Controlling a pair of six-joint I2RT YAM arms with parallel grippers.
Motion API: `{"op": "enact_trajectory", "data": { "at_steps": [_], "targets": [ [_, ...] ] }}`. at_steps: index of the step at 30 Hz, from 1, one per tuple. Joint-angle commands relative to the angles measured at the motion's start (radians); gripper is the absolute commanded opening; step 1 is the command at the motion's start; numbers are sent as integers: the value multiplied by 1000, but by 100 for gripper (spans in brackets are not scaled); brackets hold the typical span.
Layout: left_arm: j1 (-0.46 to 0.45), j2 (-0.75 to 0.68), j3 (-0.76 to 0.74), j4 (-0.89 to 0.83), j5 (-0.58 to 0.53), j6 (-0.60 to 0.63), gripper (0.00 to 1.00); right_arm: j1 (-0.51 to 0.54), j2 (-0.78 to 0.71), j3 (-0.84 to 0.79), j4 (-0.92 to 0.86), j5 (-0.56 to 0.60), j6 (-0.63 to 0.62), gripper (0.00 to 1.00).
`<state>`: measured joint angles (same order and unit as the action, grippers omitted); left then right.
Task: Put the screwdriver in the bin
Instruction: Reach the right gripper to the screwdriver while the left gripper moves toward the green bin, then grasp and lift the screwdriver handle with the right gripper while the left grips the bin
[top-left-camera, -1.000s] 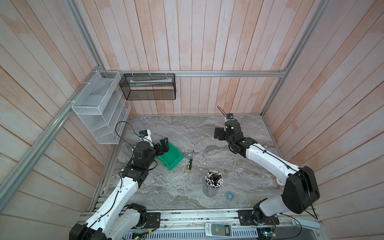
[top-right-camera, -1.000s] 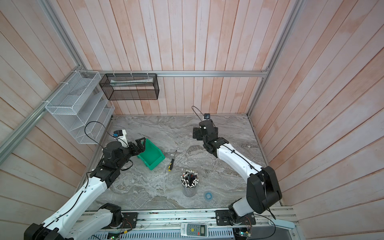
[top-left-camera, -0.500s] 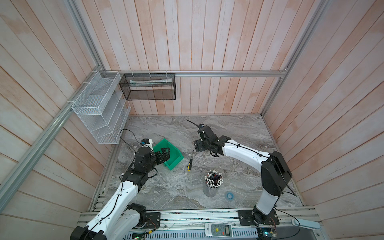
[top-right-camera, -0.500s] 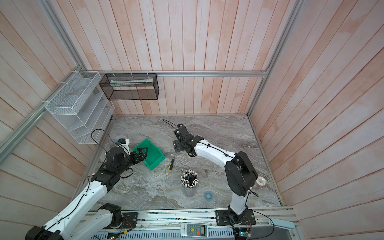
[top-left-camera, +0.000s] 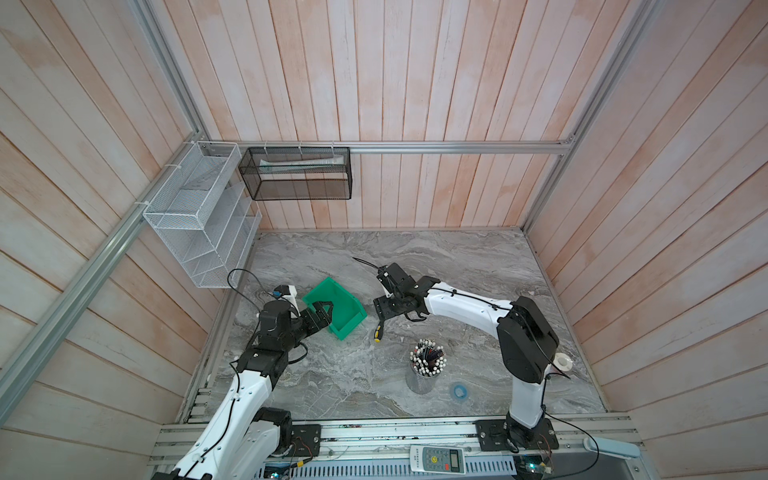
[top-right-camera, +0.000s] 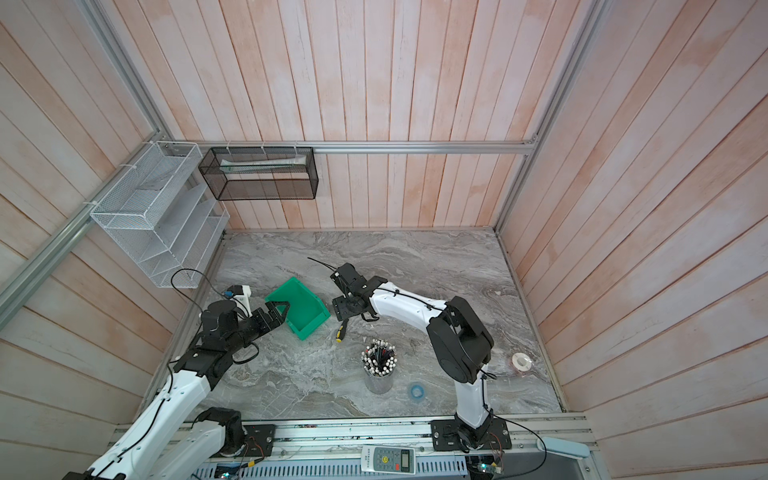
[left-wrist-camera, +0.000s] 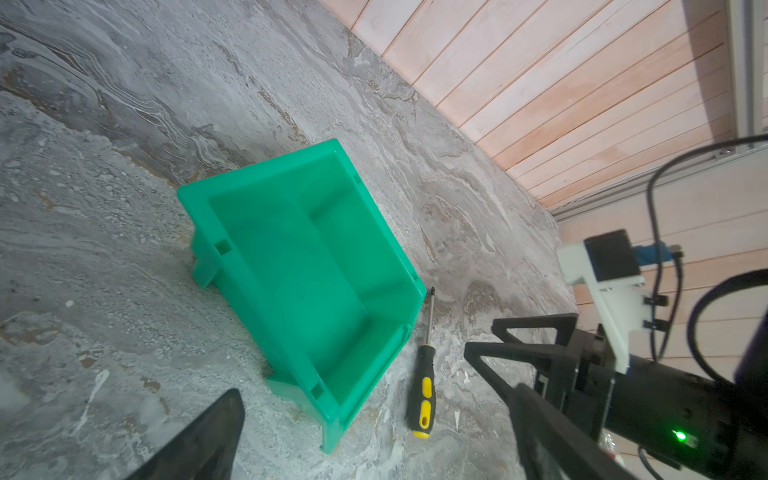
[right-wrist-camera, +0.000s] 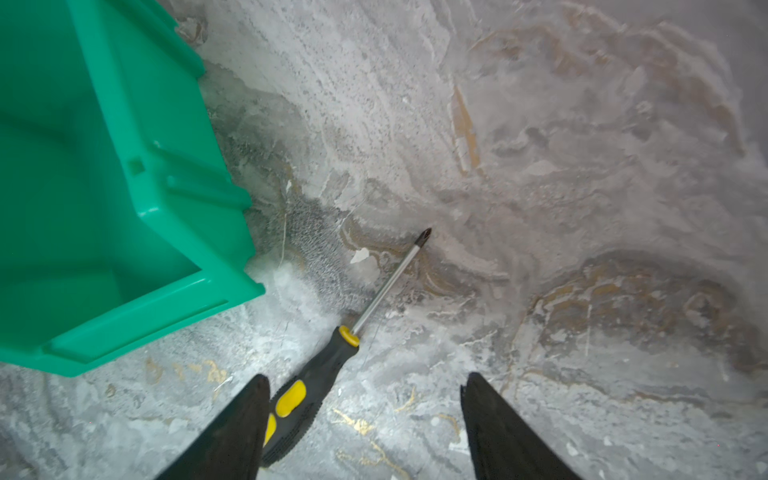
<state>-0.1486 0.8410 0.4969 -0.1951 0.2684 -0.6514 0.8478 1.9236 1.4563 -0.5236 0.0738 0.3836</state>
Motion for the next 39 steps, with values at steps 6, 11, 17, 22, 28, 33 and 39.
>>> {"op": "enact_trajectory", "data": {
  "at_steps": [6, 11, 17, 22, 28, 33, 39],
  "targets": [
    [7, -24, 2, -38, 57, 3, 100, 9, 40, 65, -112, -66, 40, 68],
    [9, -36, 3, -6, 87, -22, 100, 33, 95, 67, -120, -85, 43, 66],
    [9, -29, -24, 29, 113, -60, 100, 59, 126, 56, -117, -81, 44, 66],
    [9, -34, -16, -2, 100, -28, 100, 59, 144, 43, -112, -73, 32, 62],
    [8, -50, 0, -39, 70, -2, 100, 59, 159, 32, -96, -54, 20, 56],
    [8, -46, 10, -42, 49, 6, 100, 60, 172, 18, -76, -56, 17, 55],
    [9, -57, 10, -53, 10, -6, 100, 59, 178, -18, -35, -49, 9, 52]
  ]
}}
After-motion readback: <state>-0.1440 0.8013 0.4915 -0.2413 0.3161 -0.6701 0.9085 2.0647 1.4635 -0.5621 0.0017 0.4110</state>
